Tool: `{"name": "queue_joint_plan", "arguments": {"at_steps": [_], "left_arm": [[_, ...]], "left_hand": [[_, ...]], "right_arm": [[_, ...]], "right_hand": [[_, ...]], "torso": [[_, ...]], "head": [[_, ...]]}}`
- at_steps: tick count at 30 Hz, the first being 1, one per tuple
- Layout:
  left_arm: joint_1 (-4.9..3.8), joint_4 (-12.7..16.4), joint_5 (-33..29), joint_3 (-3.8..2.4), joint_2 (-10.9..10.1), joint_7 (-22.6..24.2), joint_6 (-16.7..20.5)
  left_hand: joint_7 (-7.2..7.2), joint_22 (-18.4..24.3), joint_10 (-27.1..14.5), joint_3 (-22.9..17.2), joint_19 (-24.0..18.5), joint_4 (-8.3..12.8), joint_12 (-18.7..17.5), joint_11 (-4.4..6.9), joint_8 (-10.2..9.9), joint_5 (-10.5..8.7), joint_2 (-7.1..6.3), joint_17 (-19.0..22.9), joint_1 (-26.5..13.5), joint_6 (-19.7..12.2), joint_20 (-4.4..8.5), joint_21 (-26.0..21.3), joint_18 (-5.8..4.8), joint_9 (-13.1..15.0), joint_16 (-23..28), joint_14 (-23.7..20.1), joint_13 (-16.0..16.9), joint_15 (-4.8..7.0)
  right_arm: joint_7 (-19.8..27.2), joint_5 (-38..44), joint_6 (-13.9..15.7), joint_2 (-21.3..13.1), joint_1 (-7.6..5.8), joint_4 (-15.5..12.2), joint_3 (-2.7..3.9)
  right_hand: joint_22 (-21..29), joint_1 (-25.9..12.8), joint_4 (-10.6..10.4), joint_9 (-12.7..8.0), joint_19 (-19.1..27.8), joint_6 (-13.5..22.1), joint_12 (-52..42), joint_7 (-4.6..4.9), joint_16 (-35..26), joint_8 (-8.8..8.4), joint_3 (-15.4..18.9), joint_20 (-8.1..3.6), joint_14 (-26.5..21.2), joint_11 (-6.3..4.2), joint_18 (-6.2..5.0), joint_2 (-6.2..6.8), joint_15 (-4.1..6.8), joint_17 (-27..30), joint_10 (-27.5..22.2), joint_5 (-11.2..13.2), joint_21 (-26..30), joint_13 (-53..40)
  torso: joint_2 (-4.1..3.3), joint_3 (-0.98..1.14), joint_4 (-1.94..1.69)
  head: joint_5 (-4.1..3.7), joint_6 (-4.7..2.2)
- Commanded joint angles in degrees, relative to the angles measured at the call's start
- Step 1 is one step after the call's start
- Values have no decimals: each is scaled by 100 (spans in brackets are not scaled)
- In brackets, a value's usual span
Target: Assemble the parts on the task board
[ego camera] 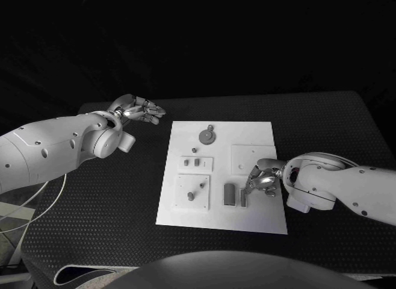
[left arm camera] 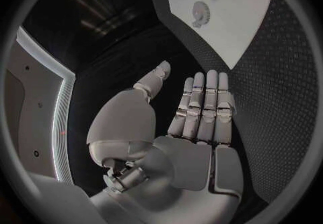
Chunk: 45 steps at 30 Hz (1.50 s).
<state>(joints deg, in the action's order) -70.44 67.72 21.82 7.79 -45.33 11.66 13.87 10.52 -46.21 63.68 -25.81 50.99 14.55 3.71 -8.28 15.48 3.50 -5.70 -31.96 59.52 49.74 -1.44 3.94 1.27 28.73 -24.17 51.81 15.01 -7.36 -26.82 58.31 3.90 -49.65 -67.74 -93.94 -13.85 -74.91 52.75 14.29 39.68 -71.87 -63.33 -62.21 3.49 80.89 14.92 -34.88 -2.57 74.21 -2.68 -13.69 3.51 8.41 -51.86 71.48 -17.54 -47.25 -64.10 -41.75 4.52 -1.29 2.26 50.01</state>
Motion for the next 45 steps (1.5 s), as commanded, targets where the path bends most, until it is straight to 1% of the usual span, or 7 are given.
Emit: {"name": "queue_joint_plan", "arguments": {"at_steps": [1, 17, 27, 32, 36, 40, 45], "left_arm": [[-5, 20, -22, -2, -3, 30, -75], [-6, 17, -22, -2, 7, 41, -58], [-6, 2, -22, -3, 55, 66, -34], [-6, -2, -200, -4, 76, 79, -13], [-9, 15, -255, -7, 77, 87, -3], [-36, -11, -324, -11, 85, 111, -5], [-143, -300, -645, -14, 205, 133, -3]], "left_hand": [[-14, 7, -12, 8, 18, -28, 29, 8, 35, -27, 16, -7, -59, -44, -24, 15, 64, -8, 31, 30, -8, -1], [-14, 8, -12, 8, 18, -29, 30, 9, 36, -27, 15, -13, -58, -45, -24, 16, 65, -9, 36, 31, -9, -1], [-14, 9, -11, 12, 18, -33, 30, 9, 38, -28, 7, -19, -66, -45, -24, 16, 64, -11, 40, 33, -9, -1], [-13, 9, -10, 13, 18, -36, 30, 9, 38, -28, 8, -21, -69, -45, -25, 16, 63, -12, 42, 34, -9, -1], [-13, 9, -9, 13, 19, -38, 31, 9, 39, -27, 9, -22, -70, -45, -24, 16, 63, -12, 43, 35, -9, 0], [-14, 10, -3, 12, 19, -42, 34, 11, 40, -27, 15, -26, -72, -44, -24, 16, 64, -13, 45, 37, -8, 3], [-17, 13, 4, 9, 13, -46, 36, 15, 46, -26, 25, -30, -71, -38, -23, 13, 61, -14, 63, 22, -8, 7]], "right_arm": [[-68, 191, -173, 47, 41, -6, -13], [104, -84, -284, -84, 46, 5, -11], [325, -189, -478, -288, -386, 92, 34], [994, -546, -203, -246, -498, 353, 190], [2037, -1314, 110, -76, -513, 814, 283], [2977, -1989, 375, 256, -513, 1553, 330], [3726, -2701, 564, 953, -493, 2955, 538]], "right_hand": [[-118, 2, 63, 7, 25, -41, -22, -7, 25, 22, -3, 18, 1, -21, -131, -71, 36, 2, 33, -16, -25, 2], [-107, -174, 13, -4, 23, -33, -4, -4, 24, 4, 39, 36, -2, -19, -131, 136, 38, 13, 31, -18, -21, 8], [-83, -382, -438, -39, 74, 174, 38, 74, -68, -109, -64, 33, -25, 55, -131, 891, -24, 75, -129, -15, 63, -9], [-88, -418, -610, -42, 94, 258, 31, 97, -80, -145, -94, 24, -42, 73, -131, 1015, -40, 80, -175, -6, 82, -24], [-97, -334, -617, -42, 124, 376, 22, 134, -90, -191, -110, 14, -60, 105, -131, 918, -71, 82, -221, 0, 97, -40], [-105, -215, -339, -12, 257, 481, 54, 177, -157, -212, 1, 42, -163, 149, -131, 505, -115, 101, -354, 5, 150, -43], [-23, -204, 4, 5, 628, 645, 376, 243, -543, -265, 35, 210, -506, 219, -106, 183, -185, 261, -702, -11, 432, 152]], "torso": [[0, -1, 3], [6, -11, 6], [10, -19, 13], [22, -24, 9], [45, -46, 15], [75, -73, 7], [150, -135, 19]], "head": [[2, -1], [-16, -1], [-69, -48], [-115, -165], [-175, -351], [-288, -674], [-344, -1179]]}}
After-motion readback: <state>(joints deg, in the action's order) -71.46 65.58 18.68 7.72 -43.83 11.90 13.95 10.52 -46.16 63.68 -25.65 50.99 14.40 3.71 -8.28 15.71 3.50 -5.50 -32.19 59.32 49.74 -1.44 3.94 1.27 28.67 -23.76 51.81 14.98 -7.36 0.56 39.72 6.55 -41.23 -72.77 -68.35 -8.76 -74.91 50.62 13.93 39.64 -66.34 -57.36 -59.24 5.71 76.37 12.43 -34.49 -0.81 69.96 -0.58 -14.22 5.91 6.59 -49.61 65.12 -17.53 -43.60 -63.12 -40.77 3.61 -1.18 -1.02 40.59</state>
